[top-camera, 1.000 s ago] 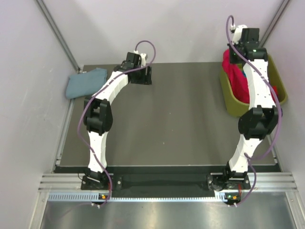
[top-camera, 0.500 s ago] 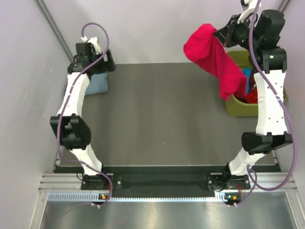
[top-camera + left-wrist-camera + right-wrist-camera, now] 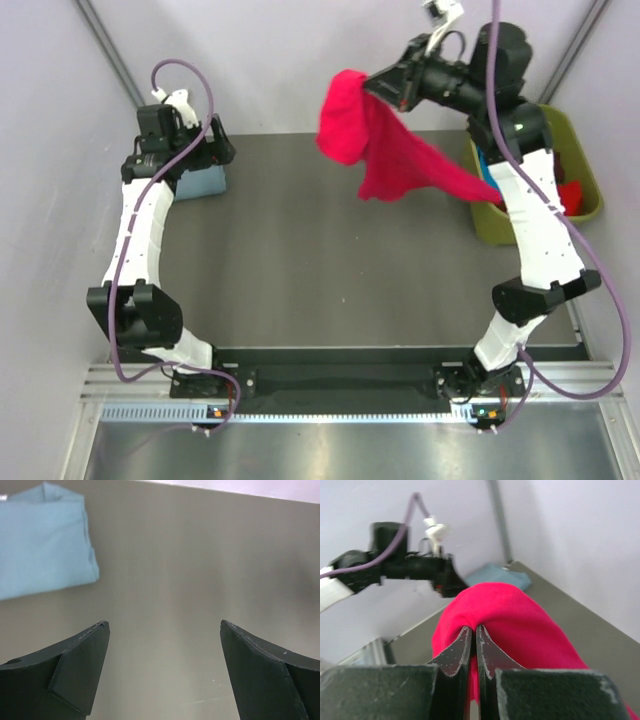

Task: Fold and stack the t-shirts
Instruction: Move the tshirt to the center of the board

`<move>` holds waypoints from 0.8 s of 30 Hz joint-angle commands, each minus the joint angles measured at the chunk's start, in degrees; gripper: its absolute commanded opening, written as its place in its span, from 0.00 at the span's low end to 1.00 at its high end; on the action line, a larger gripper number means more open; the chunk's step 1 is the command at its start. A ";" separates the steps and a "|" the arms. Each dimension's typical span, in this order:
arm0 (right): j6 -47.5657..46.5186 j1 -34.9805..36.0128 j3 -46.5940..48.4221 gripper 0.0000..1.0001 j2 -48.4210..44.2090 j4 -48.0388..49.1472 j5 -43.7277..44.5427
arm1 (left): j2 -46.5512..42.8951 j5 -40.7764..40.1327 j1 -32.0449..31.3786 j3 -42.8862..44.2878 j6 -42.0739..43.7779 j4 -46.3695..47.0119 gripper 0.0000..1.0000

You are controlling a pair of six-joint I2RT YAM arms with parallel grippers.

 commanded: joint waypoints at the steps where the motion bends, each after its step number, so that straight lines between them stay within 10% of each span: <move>1: 0.01 6.00 3.69 0.00 1.89 4.66 -1.33 | -2.93 0.39 2.18 -1.51 -0.99 1.14 0.96; 14: 1.34 4.27 1.59 0.00 7.69 4.76 -7.04 | -3.90 1.27 5.52 -3.97 -1.34 1.93 0.96; 20: -4.89 -3.37 -19.38 0.04 11.99 -2.70 -10.57 | -0.74 3.02 5.87 -3.89 -2.30 2.99 0.95; 23: -8.33 -7.24 -24.51 0.25 15.59 -5.09 -8.82 | 0.93 5.13 5.78 -3.62 -3.01 2.99 0.95; 24: -8.59 -8.04 -27.05 0.57 16.30 -5.18 -7.94 | 2.07 6.97 5.78 -3.53 -3.18 2.99 0.95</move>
